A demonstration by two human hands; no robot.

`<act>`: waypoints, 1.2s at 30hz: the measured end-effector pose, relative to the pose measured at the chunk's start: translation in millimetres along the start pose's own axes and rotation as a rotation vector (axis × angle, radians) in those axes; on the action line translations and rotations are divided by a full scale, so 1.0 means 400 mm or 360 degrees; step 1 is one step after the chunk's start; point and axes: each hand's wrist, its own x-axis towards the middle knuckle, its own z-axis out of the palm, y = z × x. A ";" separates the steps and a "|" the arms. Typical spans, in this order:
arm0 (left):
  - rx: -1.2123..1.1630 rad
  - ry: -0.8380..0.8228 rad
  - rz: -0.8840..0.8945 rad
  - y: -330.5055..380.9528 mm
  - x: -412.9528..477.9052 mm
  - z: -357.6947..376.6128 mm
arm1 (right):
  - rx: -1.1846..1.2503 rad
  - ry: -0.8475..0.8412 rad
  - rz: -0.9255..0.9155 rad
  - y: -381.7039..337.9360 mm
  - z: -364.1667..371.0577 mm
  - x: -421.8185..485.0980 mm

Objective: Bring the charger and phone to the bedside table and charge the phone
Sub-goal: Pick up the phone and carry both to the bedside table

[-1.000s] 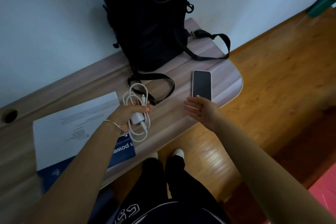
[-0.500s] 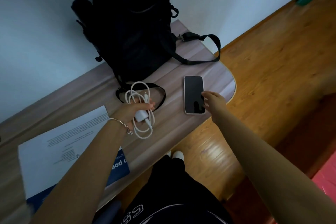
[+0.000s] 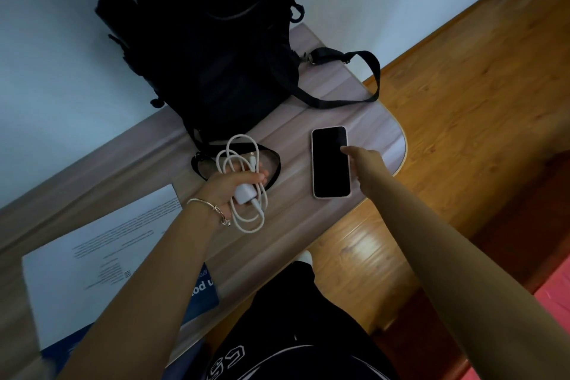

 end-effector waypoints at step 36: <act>0.0720 -0.1113 -0.0368 0.039 0.024 0.692 | 0.1650 0.0067 -0.0315 0.240 -0.559 -0.285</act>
